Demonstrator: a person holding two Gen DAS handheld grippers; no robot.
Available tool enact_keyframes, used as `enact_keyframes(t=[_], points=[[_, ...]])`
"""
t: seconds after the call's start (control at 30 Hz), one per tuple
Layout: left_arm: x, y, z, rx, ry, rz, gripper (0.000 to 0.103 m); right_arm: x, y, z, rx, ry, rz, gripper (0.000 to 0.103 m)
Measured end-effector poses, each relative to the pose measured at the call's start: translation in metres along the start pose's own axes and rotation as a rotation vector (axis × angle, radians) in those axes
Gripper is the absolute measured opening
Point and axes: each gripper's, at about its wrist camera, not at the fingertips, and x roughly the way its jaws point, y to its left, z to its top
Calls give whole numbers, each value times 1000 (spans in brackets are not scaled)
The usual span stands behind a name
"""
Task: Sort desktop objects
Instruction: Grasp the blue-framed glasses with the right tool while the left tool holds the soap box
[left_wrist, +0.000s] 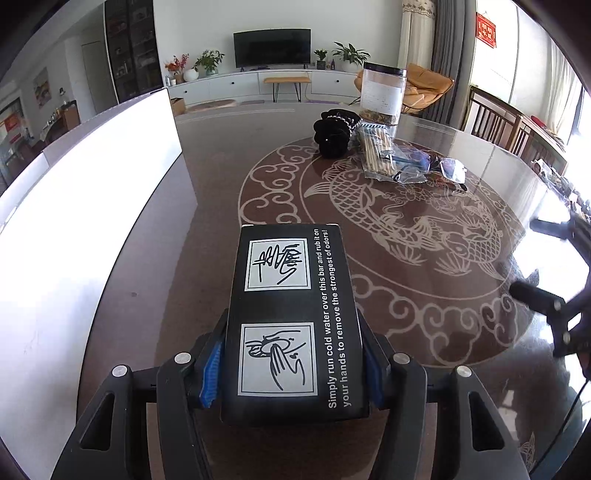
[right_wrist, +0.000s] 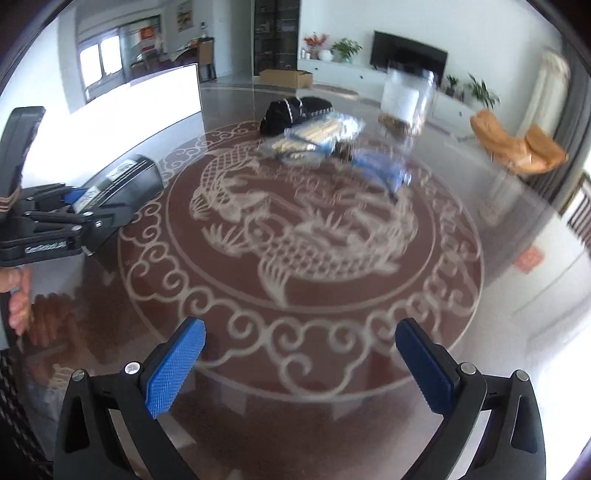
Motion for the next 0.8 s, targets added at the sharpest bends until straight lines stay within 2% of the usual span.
enact_keyframes(t=[0.07,0.1,0.17,0.27,0.37,0.4,0.43,0.47,0.53,0.57,0.63,0.73,0.8], points=[[0,0,-1,-2,-2,4,59,1,-10,31,-157,-76,-11,103],[0,0,0,-2,-2,5,59,7,-16,49,-228,-74,13,103],[1,0,0,-2,-3,5,59,27,-25,83,-337,-11,67,102],[-1,0,-2,-1,-4,5,59,63,-33,119,-398,122,105,98],[-1,0,-2,-1,-4,5,59,93,-38,135,-370,205,159,92],[-1,0,-2,-1,-4,4,59,102,-39,136,-358,228,176,87],[-1,0,-2,-1,-4,4,59,109,-38,136,-353,248,184,78],[-1,0,-2,-2,-4,4,59,113,-39,136,-336,262,205,77],[-2,0,-3,-1,-4,4,59,115,-48,138,-255,266,258,58],[-2,0,-3,-2,-4,4,59,115,-51,137,-223,271,285,54],[-2,0,-3,-2,-4,4,59,110,-50,129,-210,257,270,27],[-2,0,-3,-2,-4,4,59,96,-45,114,-134,256,261,25],[-2,0,-3,-3,-4,5,59,80,-39,96,-30,241,252,25]])
